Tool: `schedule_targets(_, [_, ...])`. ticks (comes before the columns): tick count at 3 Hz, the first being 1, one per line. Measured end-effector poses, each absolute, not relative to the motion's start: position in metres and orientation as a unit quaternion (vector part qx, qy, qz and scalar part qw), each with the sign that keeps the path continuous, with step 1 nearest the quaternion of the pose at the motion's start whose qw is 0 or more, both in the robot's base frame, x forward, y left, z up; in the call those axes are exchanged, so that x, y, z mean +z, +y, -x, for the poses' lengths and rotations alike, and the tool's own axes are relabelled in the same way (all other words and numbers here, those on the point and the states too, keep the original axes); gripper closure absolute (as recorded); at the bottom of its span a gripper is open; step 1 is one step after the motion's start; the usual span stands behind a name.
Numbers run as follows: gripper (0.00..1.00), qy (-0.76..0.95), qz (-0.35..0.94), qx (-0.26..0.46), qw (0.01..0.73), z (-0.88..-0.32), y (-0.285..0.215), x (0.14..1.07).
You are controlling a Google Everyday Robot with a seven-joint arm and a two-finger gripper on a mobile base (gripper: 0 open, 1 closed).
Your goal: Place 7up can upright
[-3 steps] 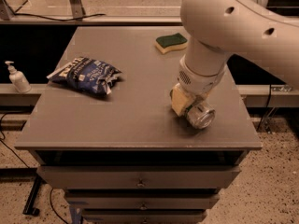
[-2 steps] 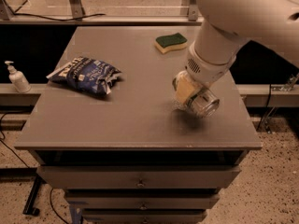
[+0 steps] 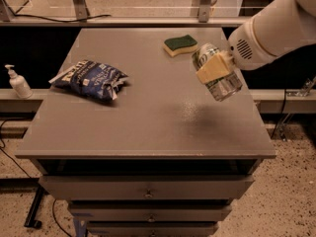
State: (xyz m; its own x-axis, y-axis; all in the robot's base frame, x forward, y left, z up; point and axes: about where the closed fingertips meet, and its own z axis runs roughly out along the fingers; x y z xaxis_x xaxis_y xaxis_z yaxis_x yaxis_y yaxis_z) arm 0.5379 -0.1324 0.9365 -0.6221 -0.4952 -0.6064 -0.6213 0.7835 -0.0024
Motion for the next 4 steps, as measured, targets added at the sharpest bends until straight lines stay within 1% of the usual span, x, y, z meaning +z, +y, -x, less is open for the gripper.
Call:
schedule_targets(1, [1.00, 0.857, 0.309, 0.170, 0.377, -0.544, -0.138, 0.942])
schedule_targets(3, [1.00, 0.753, 0.305, 0.323, 0.486, -0.536, -0.135, 0.946])
schedule_targets(4, [1.00, 0.689, 0.339, 0.355, 0.533, -0.527, -0.134, 0.956])
